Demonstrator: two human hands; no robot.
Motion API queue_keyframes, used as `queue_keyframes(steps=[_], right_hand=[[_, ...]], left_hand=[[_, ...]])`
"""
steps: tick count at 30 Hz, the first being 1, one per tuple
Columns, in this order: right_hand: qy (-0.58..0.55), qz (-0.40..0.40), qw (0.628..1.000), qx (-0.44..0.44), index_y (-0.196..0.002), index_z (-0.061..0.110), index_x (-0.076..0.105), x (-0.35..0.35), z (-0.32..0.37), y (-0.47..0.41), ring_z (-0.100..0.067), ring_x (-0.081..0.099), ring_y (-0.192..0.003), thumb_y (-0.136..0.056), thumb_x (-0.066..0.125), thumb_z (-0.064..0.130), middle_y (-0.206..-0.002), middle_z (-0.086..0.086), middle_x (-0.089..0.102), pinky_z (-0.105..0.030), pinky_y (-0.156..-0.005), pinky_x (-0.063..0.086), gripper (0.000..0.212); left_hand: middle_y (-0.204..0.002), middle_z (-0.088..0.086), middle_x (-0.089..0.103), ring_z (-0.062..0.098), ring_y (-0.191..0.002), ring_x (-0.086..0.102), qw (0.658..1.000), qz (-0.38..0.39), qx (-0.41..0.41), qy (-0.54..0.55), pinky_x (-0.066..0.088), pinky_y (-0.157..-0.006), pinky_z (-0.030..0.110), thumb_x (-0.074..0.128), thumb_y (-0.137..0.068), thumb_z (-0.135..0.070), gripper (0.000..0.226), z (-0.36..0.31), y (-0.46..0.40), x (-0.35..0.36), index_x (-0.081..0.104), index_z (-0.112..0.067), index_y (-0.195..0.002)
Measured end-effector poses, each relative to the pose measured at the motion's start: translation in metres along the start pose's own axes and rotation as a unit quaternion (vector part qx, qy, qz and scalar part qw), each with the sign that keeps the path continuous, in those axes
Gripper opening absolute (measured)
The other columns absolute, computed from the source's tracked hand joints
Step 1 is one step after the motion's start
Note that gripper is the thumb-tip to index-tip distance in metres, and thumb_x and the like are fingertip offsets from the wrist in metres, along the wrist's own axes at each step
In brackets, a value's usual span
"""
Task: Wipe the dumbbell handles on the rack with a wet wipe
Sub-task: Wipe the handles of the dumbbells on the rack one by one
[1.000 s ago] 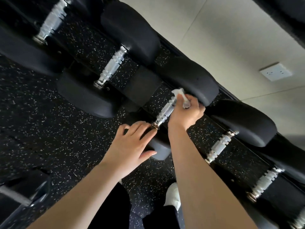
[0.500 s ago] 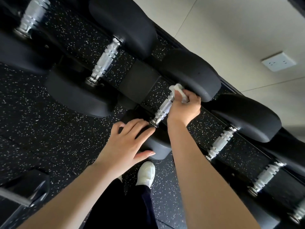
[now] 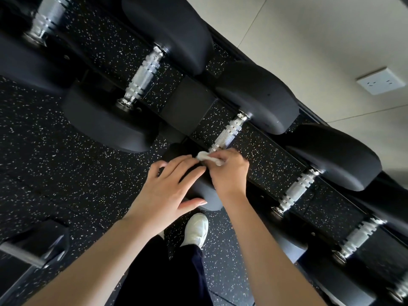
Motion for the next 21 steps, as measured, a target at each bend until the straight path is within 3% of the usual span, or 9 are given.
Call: queue_keyframes(steps=[4,10,13,16,21], right_hand=[[0.012,0.061,0.998,0.025,-0.090,0.012,0.074,-0.003,-0.005,0.002,-0.018,0.063,-0.075,-0.079,0.068,0.010,-0.087,-0.007,0.071,-0.014,-0.062,0.044,0.013],[0.023,0.089,0.995,0.047,-0.093,0.011,0.072,-0.008,-0.027,0.002,-0.015,0.057,-0.073,-0.083,0.061,0.007,-0.087,-0.006,0.070,-0.005,-0.057,0.037,0.015],[-0.054,0.086,0.990,0.094,-0.079,0.021,0.071,-0.007,-0.037,-0.001,-0.013,0.063,-0.077,-0.078,0.072,0.014,-0.084,-0.001,0.071,-0.012,-0.060,0.042,0.007],[-0.119,0.082,0.980,0.133,-0.068,0.026,0.066,-0.004,-0.043,-0.004,-0.009,0.061,-0.070,-0.072,0.079,0.016,-0.081,-0.001,0.071,-0.011,-0.058,0.042,0.017],[-0.255,0.040,0.942,0.216,-0.072,0.014,0.071,0.002,-0.055,0.001,-0.017,0.063,-0.068,-0.072,0.078,0.009,-0.079,-0.009,0.072,-0.034,-0.073,0.051,0.009]], left_hand=[[-0.134,0.000,0.052,0.019,-0.128,0.046,1.000,0.000,0.005,-0.005,0.035,-0.091,0.040,0.044,-0.085,-0.057,0.059,0.000,-0.001,-0.002,0.053,-0.019,-0.129],[-0.132,0.002,0.054,0.020,-0.127,0.046,1.000,-0.005,0.005,-0.004,0.035,-0.091,0.040,0.043,-0.085,-0.057,0.060,-0.002,-0.001,-0.003,0.055,-0.017,-0.128],[-0.132,0.002,0.054,0.020,-0.128,0.047,1.000,-0.006,0.003,-0.004,0.037,-0.090,0.041,0.043,-0.086,-0.056,0.060,-0.002,0.000,-0.004,0.055,-0.016,-0.128],[-0.133,0.002,0.053,0.020,-0.129,0.047,1.000,-0.007,0.002,-0.004,0.038,-0.089,0.042,0.044,-0.086,-0.056,0.059,-0.003,0.000,-0.003,0.054,-0.016,-0.129],[-0.133,0.002,0.053,0.020,-0.129,0.046,1.000,-0.003,0.002,-0.009,0.038,-0.090,0.042,0.043,-0.087,-0.055,0.059,-0.004,0.001,-0.003,0.053,-0.016,-0.129]])
Point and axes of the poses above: each hand's wrist, its own y-axis away from the middle knuckle, its own x-axis out of the palm, z = x × y, the point moved 6 cm from there along -y, towards the middle knuckle
